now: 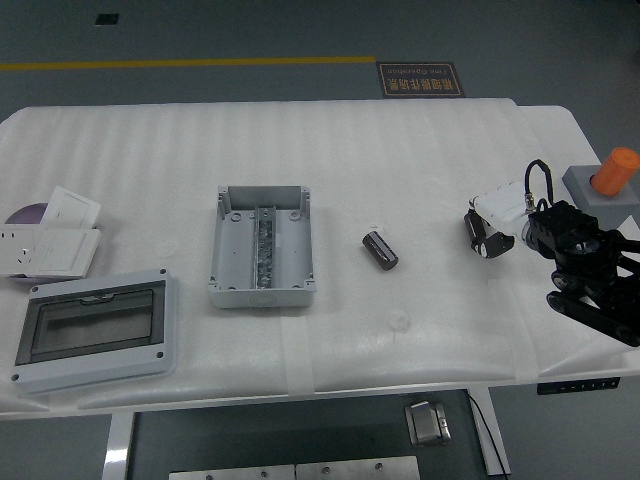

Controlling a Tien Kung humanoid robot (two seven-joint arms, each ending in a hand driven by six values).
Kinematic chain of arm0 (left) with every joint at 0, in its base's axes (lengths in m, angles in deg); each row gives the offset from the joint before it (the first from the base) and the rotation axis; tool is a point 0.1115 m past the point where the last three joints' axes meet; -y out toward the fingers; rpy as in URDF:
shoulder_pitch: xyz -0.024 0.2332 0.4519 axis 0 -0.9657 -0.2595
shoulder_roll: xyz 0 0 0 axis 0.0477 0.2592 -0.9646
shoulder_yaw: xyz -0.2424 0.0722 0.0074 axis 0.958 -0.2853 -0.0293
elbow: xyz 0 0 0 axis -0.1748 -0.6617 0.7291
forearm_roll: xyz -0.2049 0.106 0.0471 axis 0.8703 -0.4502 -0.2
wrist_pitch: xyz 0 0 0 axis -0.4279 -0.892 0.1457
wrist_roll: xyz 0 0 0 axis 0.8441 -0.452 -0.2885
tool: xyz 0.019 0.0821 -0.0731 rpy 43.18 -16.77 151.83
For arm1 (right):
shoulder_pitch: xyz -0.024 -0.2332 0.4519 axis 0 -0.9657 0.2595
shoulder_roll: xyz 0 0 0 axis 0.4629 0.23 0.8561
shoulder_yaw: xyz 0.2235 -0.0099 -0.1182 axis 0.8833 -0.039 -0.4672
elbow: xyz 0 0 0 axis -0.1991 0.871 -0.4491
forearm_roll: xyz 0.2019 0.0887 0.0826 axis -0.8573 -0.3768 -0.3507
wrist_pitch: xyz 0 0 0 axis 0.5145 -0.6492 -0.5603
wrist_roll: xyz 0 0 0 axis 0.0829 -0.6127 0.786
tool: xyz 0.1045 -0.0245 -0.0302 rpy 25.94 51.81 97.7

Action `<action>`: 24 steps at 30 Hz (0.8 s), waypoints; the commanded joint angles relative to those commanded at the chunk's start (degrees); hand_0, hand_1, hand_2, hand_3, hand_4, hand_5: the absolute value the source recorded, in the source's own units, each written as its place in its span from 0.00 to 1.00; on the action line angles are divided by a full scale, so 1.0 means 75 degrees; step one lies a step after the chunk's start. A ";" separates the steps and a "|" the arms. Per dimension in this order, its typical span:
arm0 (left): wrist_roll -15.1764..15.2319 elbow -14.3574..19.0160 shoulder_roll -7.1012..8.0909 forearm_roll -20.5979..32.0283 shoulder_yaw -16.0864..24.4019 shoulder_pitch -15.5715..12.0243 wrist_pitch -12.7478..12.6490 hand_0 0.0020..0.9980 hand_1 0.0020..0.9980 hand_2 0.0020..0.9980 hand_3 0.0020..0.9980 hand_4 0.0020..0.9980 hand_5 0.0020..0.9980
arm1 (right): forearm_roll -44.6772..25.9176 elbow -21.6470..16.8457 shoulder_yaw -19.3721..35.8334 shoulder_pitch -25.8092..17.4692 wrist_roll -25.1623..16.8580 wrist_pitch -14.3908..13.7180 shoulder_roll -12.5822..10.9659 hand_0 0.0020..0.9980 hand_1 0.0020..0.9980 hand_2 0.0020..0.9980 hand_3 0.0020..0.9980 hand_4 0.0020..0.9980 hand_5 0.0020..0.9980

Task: Pick up the battery,place it into the box

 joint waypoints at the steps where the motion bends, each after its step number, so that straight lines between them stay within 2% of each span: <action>1: 0.0004 -0.0002 -0.0001 0.0008 0.0000 0.0002 -0.0009 0.63 0.65 0.43 0.58 0.50 0.51 | 0.0028 -0.0038 0.0097 -0.0002 0.0015 -0.0003 -0.0009 0.65 0.60 0.52 0.64 0.55 0.37; 8: 0.0000 -0.0018 -0.0035 0.0049 -0.0022 -0.0021 -0.0026 0.63 0.65 0.43 0.59 0.50 0.51 | 0.0274 -0.0683 0.1033 0.0024 0.0236 -0.0001 -0.0012 0.65 0.59 0.51 0.63 0.54 0.38; 13: -0.0007 -0.0078 -0.0074 0.0198 -0.0152 -0.0066 -0.0026 0.63 0.65 0.43 0.59 0.50 0.51 | 0.0224 -0.1487 0.1843 -0.0064 0.0459 -0.0006 0.0227 0.64 0.59 0.51 0.62 0.54 0.40; 21: -0.0060 -0.0175 -0.0071 0.0581 -0.0774 -0.0143 0.0003 0.63 0.65 0.43 0.59 0.50 0.51 | -0.0026 -0.2776 0.3045 -0.0554 0.0608 -0.0225 0.1275 0.65 0.60 0.52 0.64 0.56 0.41; 24: -0.0091 -0.0207 -0.0068 0.0662 -0.0897 -0.0160 0.0070 0.63 0.65 0.43 0.59 0.50 0.51 | -0.0094 -0.3125 0.3181 -0.0803 0.0593 -0.0343 0.1691 0.65 0.60 0.52 0.64 0.56 0.41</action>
